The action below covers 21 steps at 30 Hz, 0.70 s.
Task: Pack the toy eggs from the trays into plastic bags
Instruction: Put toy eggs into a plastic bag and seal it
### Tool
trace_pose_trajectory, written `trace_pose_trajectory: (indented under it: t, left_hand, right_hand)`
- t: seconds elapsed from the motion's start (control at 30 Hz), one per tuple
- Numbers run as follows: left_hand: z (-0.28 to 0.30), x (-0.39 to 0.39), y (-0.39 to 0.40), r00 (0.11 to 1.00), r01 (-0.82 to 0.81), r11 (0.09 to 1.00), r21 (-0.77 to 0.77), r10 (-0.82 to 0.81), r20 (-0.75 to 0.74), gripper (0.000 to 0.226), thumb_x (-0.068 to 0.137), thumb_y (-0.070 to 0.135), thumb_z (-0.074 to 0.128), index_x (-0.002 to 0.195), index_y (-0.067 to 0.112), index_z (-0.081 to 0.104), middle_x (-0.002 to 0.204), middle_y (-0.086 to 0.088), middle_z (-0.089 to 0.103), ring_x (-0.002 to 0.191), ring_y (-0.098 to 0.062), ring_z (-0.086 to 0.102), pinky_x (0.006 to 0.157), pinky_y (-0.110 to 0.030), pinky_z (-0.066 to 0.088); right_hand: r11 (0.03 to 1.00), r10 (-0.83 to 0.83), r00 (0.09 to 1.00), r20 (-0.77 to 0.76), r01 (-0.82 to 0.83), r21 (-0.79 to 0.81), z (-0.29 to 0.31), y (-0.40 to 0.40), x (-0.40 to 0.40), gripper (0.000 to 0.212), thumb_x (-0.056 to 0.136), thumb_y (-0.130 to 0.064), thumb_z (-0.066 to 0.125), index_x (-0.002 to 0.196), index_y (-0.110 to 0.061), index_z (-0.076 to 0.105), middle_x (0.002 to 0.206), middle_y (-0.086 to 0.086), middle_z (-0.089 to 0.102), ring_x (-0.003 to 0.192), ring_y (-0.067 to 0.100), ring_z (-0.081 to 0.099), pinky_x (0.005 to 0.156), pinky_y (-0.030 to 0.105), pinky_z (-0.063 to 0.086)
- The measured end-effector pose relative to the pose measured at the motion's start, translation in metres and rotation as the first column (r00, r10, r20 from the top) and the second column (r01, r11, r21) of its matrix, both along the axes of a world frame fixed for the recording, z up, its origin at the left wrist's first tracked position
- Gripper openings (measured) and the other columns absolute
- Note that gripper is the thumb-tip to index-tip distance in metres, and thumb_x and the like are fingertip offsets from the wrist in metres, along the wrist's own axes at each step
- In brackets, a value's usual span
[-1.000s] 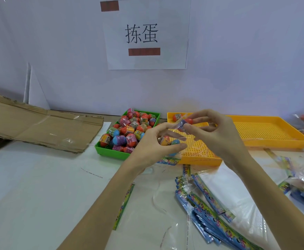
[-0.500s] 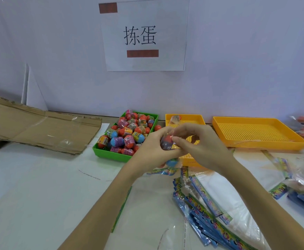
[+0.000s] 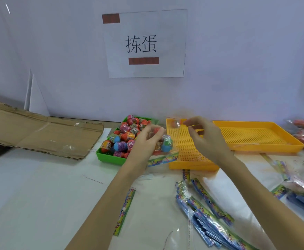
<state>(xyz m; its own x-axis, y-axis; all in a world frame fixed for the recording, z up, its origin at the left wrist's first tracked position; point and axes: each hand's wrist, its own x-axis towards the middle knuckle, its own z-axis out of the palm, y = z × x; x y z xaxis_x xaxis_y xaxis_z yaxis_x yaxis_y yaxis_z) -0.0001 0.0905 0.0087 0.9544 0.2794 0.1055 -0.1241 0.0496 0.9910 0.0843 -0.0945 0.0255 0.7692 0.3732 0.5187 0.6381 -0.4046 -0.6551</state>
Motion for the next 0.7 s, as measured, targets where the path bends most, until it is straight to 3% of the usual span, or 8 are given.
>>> trace_pose_trajectory:
  t: [0.07, 0.13, 0.23, 0.33, 0.43, 0.5, 0.63, 0.7]
  left_hand:
    - [-0.002, 0.003, 0.001, 1.000, -0.020, 0.999, -0.028, 0.019, -0.024, 0.013, 0.104, 0.027, 0.061, 0.100, 0.023, 0.073, 0.106, -0.006, 0.073, 0.100, -0.026, 0.071, 0.083, -0.040, 0.059]
    - [-0.001, 0.003, 0.001, 0.999, 0.001, 0.998, -0.064, -0.004, -0.044, 0.020, 0.105, 0.023, 0.057, 0.096, 0.025, 0.076, 0.117, -0.018, 0.072, 0.106, -0.038, 0.072, 0.079, -0.043, 0.059]
    - [0.000, 0.003, 0.002, 0.999, -0.006, 0.999, -0.049, 0.004, -0.045, 0.024, 0.105, 0.025, 0.056, 0.093, 0.029, 0.077, 0.121, -0.018, 0.070, 0.111, -0.042, 0.070, 0.091, -0.055, 0.057]
    - [-0.003, 0.004, 0.002, 0.999, -0.003, 1.000, -0.004, 0.002, -0.054, 0.019, 0.105, 0.030, 0.058, 0.100, 0.029, 0.076, 0.121, -0.011, 0.072, 0.115, -0.036, 0.068, 0.100, -0.055, 0.055]
    - [-0.004, 0.004, 0.003, 0.998, 0.007, 1.000, -0.001, -0.007, -0.062, 0.017, 0.105, 0.031, 0.059, 0.101, 0.029, 0.075, 0.116, -0.010, 0.074, 0.109, -0.032, 0.072, 0.081, -0.038, 0.060]
    - [-0.004, 0.004, 0.002, 0.997, 0.021, 1.000, -0.015, -0.022, -0.069, 0.015, 0.104, 0.031, 0.060, 0.102, 0.027, 0.074, 0.111, -0.009, 0.075, 0.105, -0.029, 0.074, 0.080, -0.036, 0.060]
    - [-0.003, 0.004, -0.002, 0.995, 0.045, 0.999, 0.007, -0.044, -0.087, 0.014, 0.104, 0.031, 0.061, 0.110, 0.023, 0.071, 0.111, -0.009, 0.075, 0.105, -0.028, 0.074, 0.082, -0.038, 0.060]
    - [-0.003, 0.002, -0.003, 0.995, 0.059, 0.998, 0.013, -0.058, -0.086, 0.018, 0.104, 0.031, 0.062, 0.115, 0.020, 0.070, 0.114, -0.010, 0.074, 0.107, -0.028, 0.074, 0.089, -0.041, 0.060]
  right_hand:
    - [0.964, 0.030, 0.998, -0.051, -0.042, -0.261, -0.008, 0.006, 0.025, 0.029, 0.106, -0.009, 0.052, 0.130, -0.023, 0.061, 0.134, -0.003, 0.063, 0.125, 0.013, 0.057, 0.097, 0.023, 0.049]
    - [0.897, 0.026, 0.998, -0.050, -0.045, -0.439, -0.011, 0.016, 0.049, 0.039, 0.106, -0.006, 0.051, 0.144, -0.016, 0.053, 0.157, 0.005, 0.047, 0.145, 0.025, 0.043, 0.114, 0.037, 0.041]
    - [0.829, 0.024, 0.997, -0.069, -0.058, -0.557, -0.010, 0.032, 0.070, 0.056, 0.105, -0.005, 0.048, 0.158, -0.021, 0.038, 0.171, 0.001, 0.021, 0.151, 0.026, 0.034, 0.117, 0.040, 0.039]
    - [0.741, 0.051, 0.998, 0.024, -0.021, -0.671, -0.015, 0.042, 0.078, 0.054, 0.104, -0.009, 0.051, 0.156, -0.024, 0.044, 0.164, 0.005, 0.038, 0.148, 0.026, 0.039, 0.118, 0.040, 0.039]
    - [0.779, 0.029, 0.986, 0.164, 0.080, -0.622, -0.021, 0.048, 0.079, 0.039, 0.105, -0.014, 0.056, 0.143, -0.017, 0.057, 0.148, 0.007, 0.054, 0.135, 0.025, 0.051, 0.107, 0.037, 0.048]
    - [0.794, -0.011, 0.982, 0.191, 0.125, -0.595, -0.021, 0.050, 0.077, 0.032, 0.103, -0.018, 0.059, 0.135, -0.014, 0.057, 0.135, 0.009, 0.055, 0.120, 0.026, 0.057, 0.094, 0.032, 0.051]
    - [0.799, -0.087, 0.995, 0.055, 0.102, -0.592, -0.017, 0.050, 0.075, 0.035, 0.099, -0.022, 0.067, 0.130, -0.013, 0.053, 0.129, 0.011, 0.052, 0.111, 0.027, 0.058, 0.090, 0.034, 0.053]
    - [0.808, -0.087, 0.996, 0.025, 0.085, -0.582, -0.017, 0.051, 0.074, 0.012, 0.099, -0.017, 0.064, 0.110, -0.014, 0.061, 0.123, 0.013, 0.057, 0.100, 0.024, 0.057, 0.082, 0.032, 0.050]
